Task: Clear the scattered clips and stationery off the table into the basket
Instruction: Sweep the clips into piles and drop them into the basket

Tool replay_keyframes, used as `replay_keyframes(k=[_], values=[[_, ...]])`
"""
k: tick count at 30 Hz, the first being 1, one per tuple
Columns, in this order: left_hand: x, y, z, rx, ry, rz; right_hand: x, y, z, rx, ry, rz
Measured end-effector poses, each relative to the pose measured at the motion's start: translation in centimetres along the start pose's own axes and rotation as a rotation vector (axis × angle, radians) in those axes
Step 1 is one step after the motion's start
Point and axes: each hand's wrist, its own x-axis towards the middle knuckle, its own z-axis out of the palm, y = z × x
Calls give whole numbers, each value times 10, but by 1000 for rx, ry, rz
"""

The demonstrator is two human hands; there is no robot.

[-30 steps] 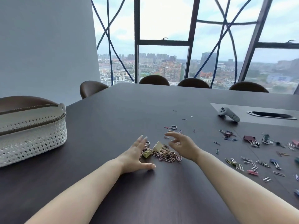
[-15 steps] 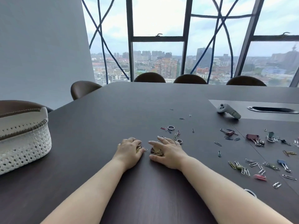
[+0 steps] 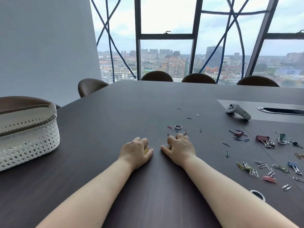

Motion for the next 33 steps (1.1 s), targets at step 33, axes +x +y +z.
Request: replay_keyframes(k=[33], values=[[-39,-256,-237,-18,50,-475,26,-299,-28,617,40,-398]])
